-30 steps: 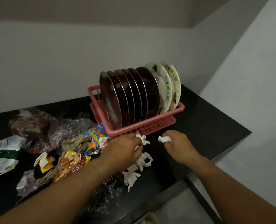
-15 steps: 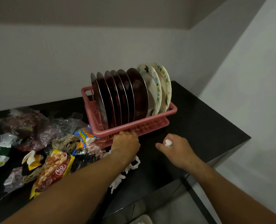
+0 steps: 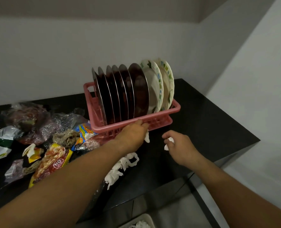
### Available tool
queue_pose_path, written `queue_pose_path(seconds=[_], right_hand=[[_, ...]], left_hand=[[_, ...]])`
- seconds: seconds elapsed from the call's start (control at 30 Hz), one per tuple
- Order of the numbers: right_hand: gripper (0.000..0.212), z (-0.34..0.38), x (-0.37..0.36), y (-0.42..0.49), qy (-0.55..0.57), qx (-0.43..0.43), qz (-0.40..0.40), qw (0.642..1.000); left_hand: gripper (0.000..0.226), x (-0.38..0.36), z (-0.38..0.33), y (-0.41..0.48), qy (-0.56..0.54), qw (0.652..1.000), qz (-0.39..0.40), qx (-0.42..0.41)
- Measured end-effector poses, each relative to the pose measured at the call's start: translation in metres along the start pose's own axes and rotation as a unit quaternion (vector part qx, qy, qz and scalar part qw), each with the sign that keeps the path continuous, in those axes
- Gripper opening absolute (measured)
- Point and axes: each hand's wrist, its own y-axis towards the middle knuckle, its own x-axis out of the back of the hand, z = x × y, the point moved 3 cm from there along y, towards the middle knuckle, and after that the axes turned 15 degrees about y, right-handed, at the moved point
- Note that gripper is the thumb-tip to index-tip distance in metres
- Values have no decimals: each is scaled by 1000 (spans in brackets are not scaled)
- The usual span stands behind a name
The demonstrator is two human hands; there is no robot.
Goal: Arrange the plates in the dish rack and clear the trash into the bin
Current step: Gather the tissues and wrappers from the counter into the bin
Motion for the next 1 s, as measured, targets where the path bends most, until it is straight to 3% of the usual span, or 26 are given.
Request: queue_pose_path(seconds=[0.07, 0.13, 0.27, 0.4, 0.57, 0.87, 1.0], right_hand=[[34, 3, -8, 2, -12, -10, 24, 1000], [36, 5, -15, 6, -32, -10, 31, 999], [10, 14, -34, 8, -15, 8, 12, 1000], [35, 18, -66, 4, -32, 26, 65, 997], [46, 18, -108, -4, -105, 55, 141, 983], [9, 27, -104, 2, -146, 68, 151, 975], [7, 38, -75, 7, -114, 41, 111, 986]], left_hand=[[18, 15, 2, -3, -48, 998, -40, -1], [25, 27, 8, -6, -71, 996, -52, 24], [31, 44, 27, -19, -63, 993, -70, 68], [34, 41, 38, -36, -56, 995, -21, 79], [25, 31, 53, -53, -68, 993, 27, 95], [36, 20, 73, -75, -8, 995, 16, 95], [19, 13, 75, -74, -14, 994, 42, 98]])
